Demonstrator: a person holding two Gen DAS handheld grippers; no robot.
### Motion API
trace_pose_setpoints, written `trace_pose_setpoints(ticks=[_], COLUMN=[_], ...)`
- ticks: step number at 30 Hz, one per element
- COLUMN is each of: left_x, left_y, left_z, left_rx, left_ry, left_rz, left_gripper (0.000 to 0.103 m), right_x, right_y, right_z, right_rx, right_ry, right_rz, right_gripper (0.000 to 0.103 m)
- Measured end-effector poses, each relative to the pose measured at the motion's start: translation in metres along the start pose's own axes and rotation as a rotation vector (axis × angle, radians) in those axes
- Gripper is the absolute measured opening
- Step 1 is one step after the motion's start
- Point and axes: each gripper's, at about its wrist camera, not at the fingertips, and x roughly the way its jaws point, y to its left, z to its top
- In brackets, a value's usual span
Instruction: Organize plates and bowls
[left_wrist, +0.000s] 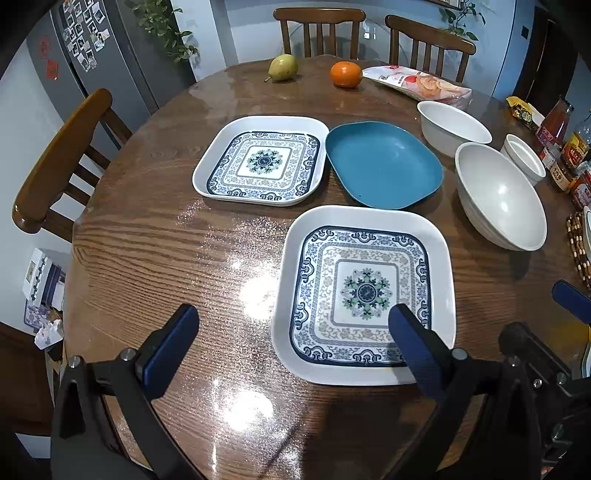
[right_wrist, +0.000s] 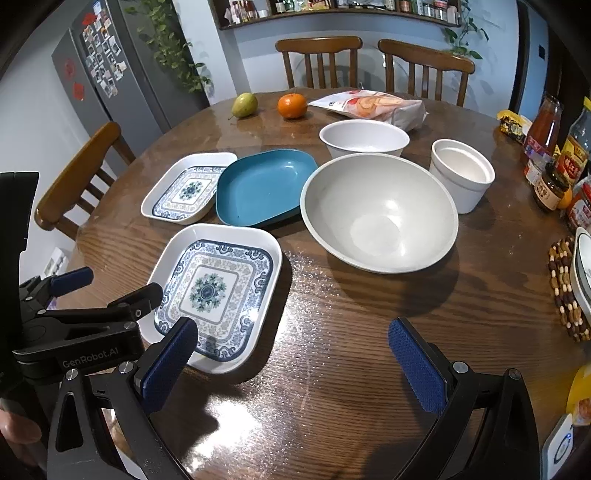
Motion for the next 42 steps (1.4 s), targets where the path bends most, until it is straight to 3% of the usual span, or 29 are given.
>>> trace_pose_setpoints(ticks=[23, 26, 29, 34, 35, 37, 42], left_x=[0.020, 0.030, 0.039, 0.050, 0.053, 0.059, 0.063], left_y=[0.013, 0.019, 0.023, 0.027, 0.027, 0.028, 0.027], left_z=[0.003, 0.004, 0.005, 0.008, 0.009, 0.011, 0.014], left_rx=[-0.002, -0.019, -0.012, -0.014, -0.012, -0.008, 0.004], left_ry=[0.037, 0.060, 0.076, 0.096, 0.098, 0.115, 0.118], left_rz=[-0.013, -0.027, -0.024, -0.105, -0.116, -0.135, -0.187], left_gripper=[0.101, 0.093, 0.084, 0.066, 0.064, 0.048, 0.028], right_x=[0.022, 0.029, 0.033, 0.046, 0.048, 0.054, 0.068], right_y=[0.014, 0.011, 0.011, 0.010, 0.011, 0.012, 0.011], right_z=[0.005, 0.006, 0.006, 0.008, 0.007, 0.008, 0.007], right_rx=[0.000, 0.024, 0.031, 0.051, 0.051, 0.050, 0.049], right_ry=[0.047, 0.060, 0.063, 0.098, 0.102, 0.121, 0.154], right_rz=[0.040, 0.039, 0.043, 0.059, 0.061, 0.066, 0.075], right_gripper=[0.103, 0.103, 0.091, 0.081, 0.074, 0.068, 0.042])
